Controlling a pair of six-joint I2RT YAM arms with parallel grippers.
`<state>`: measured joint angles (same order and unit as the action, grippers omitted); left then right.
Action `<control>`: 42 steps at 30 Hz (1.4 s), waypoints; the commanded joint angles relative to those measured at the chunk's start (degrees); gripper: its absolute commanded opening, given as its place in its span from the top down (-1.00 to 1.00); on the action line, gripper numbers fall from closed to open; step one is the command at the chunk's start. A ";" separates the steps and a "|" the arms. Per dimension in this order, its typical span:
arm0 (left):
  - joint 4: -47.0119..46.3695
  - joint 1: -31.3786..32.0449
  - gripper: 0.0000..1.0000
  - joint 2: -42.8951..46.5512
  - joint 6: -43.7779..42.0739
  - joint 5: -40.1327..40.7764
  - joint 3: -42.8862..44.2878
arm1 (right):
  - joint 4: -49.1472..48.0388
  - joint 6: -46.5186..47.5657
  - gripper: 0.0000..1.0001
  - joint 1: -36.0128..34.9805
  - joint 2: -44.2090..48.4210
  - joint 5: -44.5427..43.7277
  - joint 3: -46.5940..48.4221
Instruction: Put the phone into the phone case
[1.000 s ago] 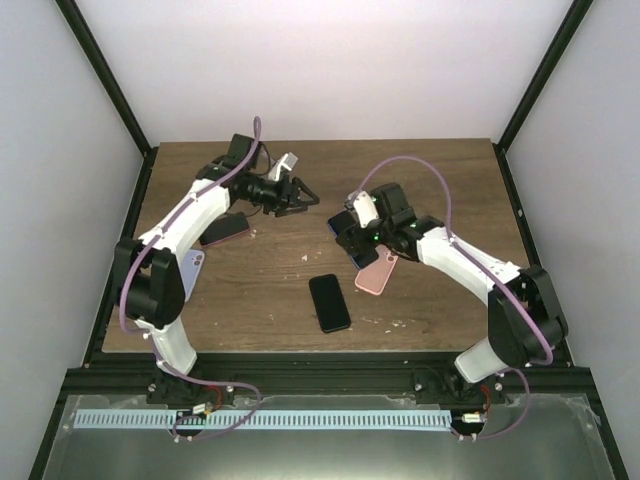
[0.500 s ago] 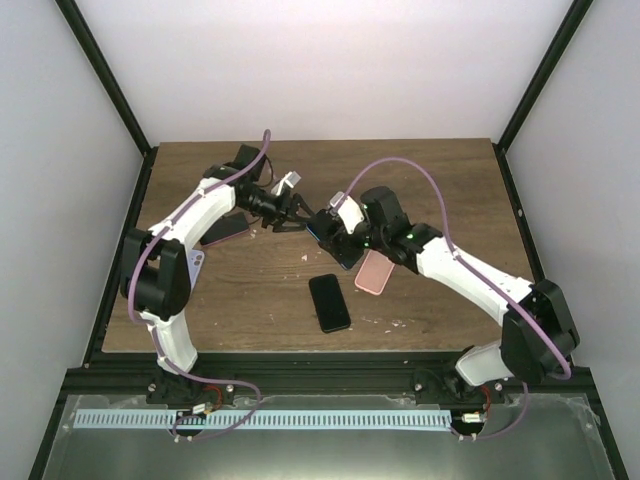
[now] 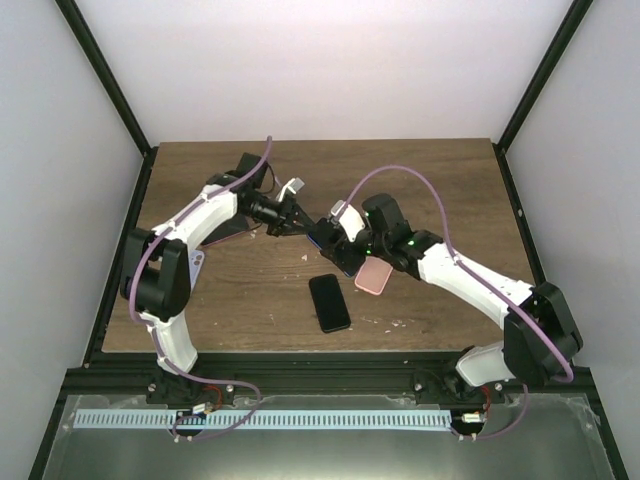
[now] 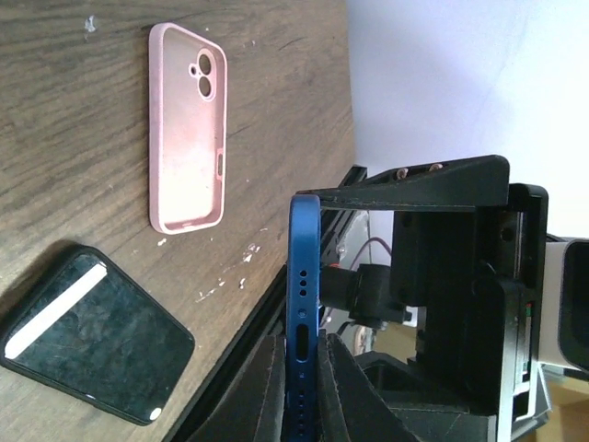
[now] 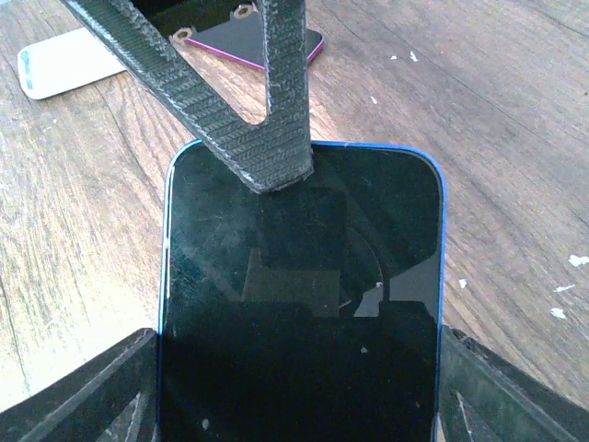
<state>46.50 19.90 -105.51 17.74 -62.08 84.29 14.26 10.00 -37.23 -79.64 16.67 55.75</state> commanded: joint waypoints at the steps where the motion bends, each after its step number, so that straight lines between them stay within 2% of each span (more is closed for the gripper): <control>1: -2.42 -0.29 0.95 1.64 2.38 0.20 -2.50 | -4.42 0.11 -0.46 -0.30 2.92 -0.45 0.59; 5: -5.70 -0.92 1.00 2.38 5.10 0.34 -3.94 | -3.69 -3.06 -0.86 -0.30 4.64 -0.51 0.45; 7: -8.16 -1.72 1.00 3.18 6.86 0.40 -4.69 | -3.78 -5.41 -0.99 -0.30 6.61 -1.24 -0.32; 12: -14.63 -4.77 1.00 7.86 11.44 2.57 -8.77 | 2.66 -10.12 -1.00 0.58 10.65 -6.65 1.37; 15: -16.06 -7.58 1.00 10.30 13.04 5.94 -11.66 | 9.27 -11.72 -0.98 3.46 9.19 -10.33 4.96; 17: -18.30 -9.42 1.00 12.20 14.74 7.73 -14.47 | 13.47 -13.07 -0.82 6.72 6.68 -11.56 6.81; 19: -20.25 -10.92 1.00 14.38 16.05 9.00 -17.14 | 16.54 -13.13 -0.34 9.32 3.34 -12.58 7.85; 21: -20.23 -11.57 1.00 16.30 15.61 10.24 -18.60 | 19.02 -12.57 -0.02 10.23 0.67 -15.14 8.58; 26: -17.80 -11.63 1.00 20.46 13.78 14.91 -20.36 | 23.07 -10.76 0.36 11.47 -7.35 -19.30 11.17; 37: -13.93 -11.60 1.00 29.54 11.11 20.54 -23.57 | 21.48 -7.07 0.40 14.82 -18.86 -22.10 12.67; 42: -14.17 -11.58 1.00 30.51 11.27 19.56 -25.01 | 19.58 -4.92 0.39 16.94 -21.27 -17.93 12.37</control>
<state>32.93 8.19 -76.38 29.69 -41.52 60.38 35.68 2.52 -21.41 -99.85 -3.18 66.00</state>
